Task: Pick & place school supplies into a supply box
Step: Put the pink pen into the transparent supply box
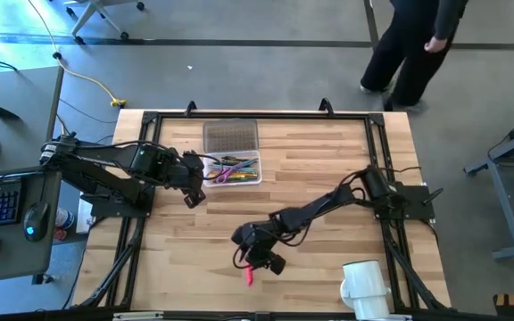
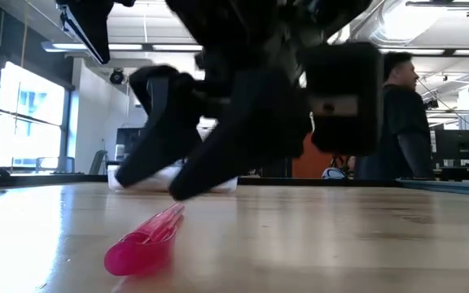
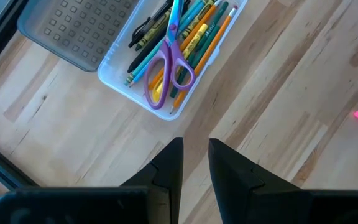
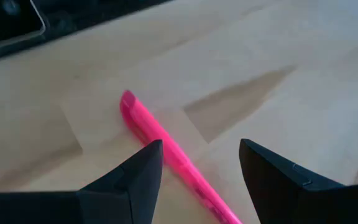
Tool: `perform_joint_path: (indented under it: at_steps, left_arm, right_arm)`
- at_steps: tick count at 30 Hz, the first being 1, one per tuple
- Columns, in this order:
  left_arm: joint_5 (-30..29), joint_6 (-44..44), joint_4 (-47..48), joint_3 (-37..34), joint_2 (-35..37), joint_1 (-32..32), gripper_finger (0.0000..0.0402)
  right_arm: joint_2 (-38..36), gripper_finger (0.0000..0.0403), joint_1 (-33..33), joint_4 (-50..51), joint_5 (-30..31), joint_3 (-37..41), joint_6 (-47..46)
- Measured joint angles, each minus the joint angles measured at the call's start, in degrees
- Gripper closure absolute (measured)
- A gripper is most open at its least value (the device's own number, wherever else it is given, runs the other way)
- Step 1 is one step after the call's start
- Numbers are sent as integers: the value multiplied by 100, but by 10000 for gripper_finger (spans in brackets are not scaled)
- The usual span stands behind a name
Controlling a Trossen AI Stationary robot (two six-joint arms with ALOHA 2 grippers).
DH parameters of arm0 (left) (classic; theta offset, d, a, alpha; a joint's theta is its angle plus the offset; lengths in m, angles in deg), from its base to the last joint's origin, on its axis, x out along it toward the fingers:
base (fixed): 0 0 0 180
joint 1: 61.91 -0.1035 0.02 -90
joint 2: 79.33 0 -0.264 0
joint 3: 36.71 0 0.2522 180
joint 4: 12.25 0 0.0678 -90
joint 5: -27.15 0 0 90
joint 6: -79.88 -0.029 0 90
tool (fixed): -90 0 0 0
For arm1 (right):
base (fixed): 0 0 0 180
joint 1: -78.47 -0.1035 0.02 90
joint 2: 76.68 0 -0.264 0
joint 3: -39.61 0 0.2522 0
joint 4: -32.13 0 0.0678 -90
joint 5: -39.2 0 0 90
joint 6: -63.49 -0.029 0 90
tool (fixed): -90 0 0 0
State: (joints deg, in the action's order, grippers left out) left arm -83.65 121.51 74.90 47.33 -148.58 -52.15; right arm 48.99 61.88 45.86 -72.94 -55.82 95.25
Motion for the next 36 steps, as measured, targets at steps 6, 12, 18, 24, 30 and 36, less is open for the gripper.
perform_joint_path:
  at_steps: [6, 12, 18, 24, 30, 36]
  left_arm:
    - [0, 0, 0, 0, -2, 0, 291]
    - [28, 0, 0, 0, -2, 1, 291]
    - [31, 1, -4, 0, -1, 1, 291]
    - [41, 15, -4, 0, -2, 0, 291]
    - [53, 17, -4, 0, -2, 1, 291]
    - [74, 17, 0, 0, -2, 2, 291]
  right_arm:
    - [83, 204, 190, 194, -136, 0, 493]
    - [86, 213, 346, 734, -272, -6, 1131]
    - [260, 261, 410, 993, -604, -28, 1325]
    - [277, 318, 420, 1182, -548, -28, 842]
    - [284, 386, 365, 1140, -354, -24, 622]
    - [113, 383, 337, 1053, -75, 6, 157]
